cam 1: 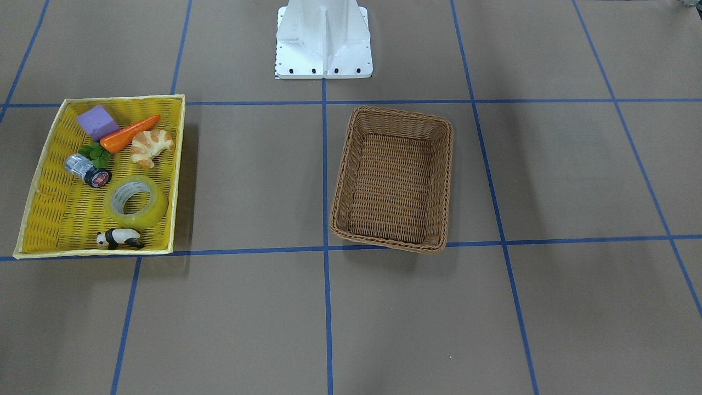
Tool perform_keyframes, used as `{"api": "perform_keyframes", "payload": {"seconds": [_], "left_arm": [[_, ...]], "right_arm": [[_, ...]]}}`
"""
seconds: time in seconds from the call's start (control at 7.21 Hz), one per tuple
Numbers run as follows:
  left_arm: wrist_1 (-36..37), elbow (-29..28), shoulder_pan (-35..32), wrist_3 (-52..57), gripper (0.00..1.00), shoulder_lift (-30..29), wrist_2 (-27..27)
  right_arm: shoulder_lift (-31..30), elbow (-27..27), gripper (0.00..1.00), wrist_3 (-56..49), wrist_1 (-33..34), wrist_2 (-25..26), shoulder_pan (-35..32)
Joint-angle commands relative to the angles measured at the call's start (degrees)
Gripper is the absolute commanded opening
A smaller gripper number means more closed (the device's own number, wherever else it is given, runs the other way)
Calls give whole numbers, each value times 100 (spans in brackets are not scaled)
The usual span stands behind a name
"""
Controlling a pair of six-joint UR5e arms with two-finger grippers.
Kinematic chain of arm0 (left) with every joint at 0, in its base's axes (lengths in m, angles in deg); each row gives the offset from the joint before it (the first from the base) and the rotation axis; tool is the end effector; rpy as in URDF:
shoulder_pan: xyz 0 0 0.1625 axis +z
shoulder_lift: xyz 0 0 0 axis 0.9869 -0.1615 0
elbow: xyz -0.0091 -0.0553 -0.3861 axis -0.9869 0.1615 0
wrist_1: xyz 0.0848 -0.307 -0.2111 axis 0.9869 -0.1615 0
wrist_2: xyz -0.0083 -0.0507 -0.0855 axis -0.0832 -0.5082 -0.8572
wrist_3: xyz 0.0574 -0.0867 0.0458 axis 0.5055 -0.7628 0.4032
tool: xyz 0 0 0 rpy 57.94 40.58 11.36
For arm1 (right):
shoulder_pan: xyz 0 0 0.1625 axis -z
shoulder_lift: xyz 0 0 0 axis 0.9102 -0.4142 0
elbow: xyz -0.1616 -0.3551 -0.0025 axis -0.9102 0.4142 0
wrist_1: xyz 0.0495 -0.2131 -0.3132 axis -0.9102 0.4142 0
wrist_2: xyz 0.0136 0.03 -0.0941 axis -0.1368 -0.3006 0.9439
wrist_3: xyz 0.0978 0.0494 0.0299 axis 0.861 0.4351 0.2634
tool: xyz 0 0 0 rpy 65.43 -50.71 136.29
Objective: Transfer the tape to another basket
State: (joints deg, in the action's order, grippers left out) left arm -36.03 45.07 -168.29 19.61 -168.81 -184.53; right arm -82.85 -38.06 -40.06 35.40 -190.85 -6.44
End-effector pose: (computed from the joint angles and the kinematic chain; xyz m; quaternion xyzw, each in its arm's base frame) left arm -0.0367 -0.4535 0.6289 0.0640 0.3699 0.0123 0.9268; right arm -0.1141 -0.5085 0.4672 0.1599 -0.4265 -0.2292 0.8602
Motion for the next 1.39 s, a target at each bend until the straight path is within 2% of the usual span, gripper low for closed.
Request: {"api": "perform_keyframes", "payload": {"seconds": [0.0,0.55,1.25], "left_arm": [[-782,-532,5,-16,98,-12,2],[-776,-464,5,-60,98,-100,-33],[-768,-438,5,-60,98,-152,-60]], "right_arm": [[188,150,100,768,-471,192,981],[242,414,100,778,-462,218,1352],[531,1028,100,1059,-453,218,1722]]}}
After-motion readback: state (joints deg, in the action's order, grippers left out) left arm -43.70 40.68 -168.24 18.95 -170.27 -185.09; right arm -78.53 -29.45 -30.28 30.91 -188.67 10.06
